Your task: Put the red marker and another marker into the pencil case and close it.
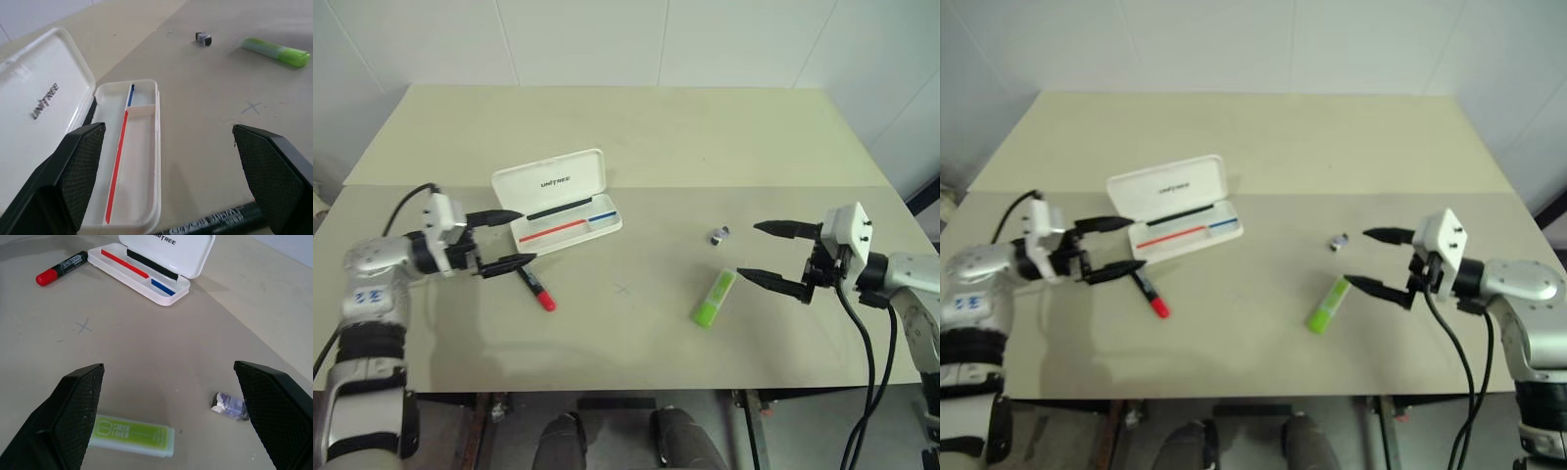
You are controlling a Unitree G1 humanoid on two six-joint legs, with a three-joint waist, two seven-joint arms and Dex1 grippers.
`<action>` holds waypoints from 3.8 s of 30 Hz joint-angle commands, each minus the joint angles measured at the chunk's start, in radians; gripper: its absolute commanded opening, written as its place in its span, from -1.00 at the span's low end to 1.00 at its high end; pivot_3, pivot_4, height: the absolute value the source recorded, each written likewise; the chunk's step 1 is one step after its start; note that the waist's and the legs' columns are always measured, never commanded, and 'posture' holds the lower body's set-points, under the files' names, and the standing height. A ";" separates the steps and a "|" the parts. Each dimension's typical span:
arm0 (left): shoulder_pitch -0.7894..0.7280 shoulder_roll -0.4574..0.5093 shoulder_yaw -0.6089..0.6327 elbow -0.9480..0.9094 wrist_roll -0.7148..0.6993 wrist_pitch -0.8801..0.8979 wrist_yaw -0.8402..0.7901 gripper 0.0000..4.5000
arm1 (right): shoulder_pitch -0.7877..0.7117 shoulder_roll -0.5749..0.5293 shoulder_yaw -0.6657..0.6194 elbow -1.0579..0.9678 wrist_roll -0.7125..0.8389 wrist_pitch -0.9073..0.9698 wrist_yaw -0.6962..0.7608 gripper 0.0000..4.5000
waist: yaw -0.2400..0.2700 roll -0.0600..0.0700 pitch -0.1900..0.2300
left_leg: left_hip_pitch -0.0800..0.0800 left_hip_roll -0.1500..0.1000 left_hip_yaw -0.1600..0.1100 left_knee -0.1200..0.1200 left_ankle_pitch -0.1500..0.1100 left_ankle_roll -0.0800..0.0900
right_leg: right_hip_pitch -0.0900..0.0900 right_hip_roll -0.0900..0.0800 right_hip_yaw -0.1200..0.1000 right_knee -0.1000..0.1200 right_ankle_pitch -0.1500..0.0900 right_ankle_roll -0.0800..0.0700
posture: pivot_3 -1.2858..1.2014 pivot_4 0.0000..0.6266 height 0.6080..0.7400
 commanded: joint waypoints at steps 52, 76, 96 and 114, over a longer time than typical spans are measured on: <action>-0.149 -0.073 -0.166 -0.041 0.228 -0.102 0.071 -0.11 | -0.023 -0.025 -0.049 -0.025 -0.003 -0.001 -0.026 1.00 | 0.016 -0.002 0.001 | 0.000 0.000 0.002 0.001 0.001 -0.001 | 0.000 0.001 0.002 -0.001 0.001 0.002 | 0.03 -0.52 1.00; 0.022 -0.142 -0.309 -0.336 0.213 -0.013 0.025 -0.11 | 0.041 -0.063 -0.097 -0.062 0.014 0.016 -0.036 1.00 | 0.017 -0.002 0.001 | 0.000 0.000 0.001 0.001 0.000 -0.001 | 0.000 0.000 0.003 -0.001 0.001 0.002 | 0.03 -0.52 1.00; 0.033 -0.163 -0.360 -0.311 0.236 0.006 0.053 -0.11 | 0.116 -0.029 -0.188 -0.183 0.207 0.023 0.019 1.00 | 0.018 -0.002 0.001 | 0.000 0.000 0.001 0.001 0.000 0.000 | 0.001 0.000 0.003 -0.001 0.001 0.002 | 0.03 -0.52 1.00; 0.007 -0.165 -0.375 -0.294 0.246 0.005 0.030 0.67 | 0.142 -0.026 -0.178 -0.179 0.191 -0.008 -0.004 1.00 | 0.018 -0.002 0.001 | 0.000 0.000 0.000 0.002 -0.001 0.001 | 0.001 0.000 0.003 -0.001 0.001 0.002 | 0.03 -0.52 1.00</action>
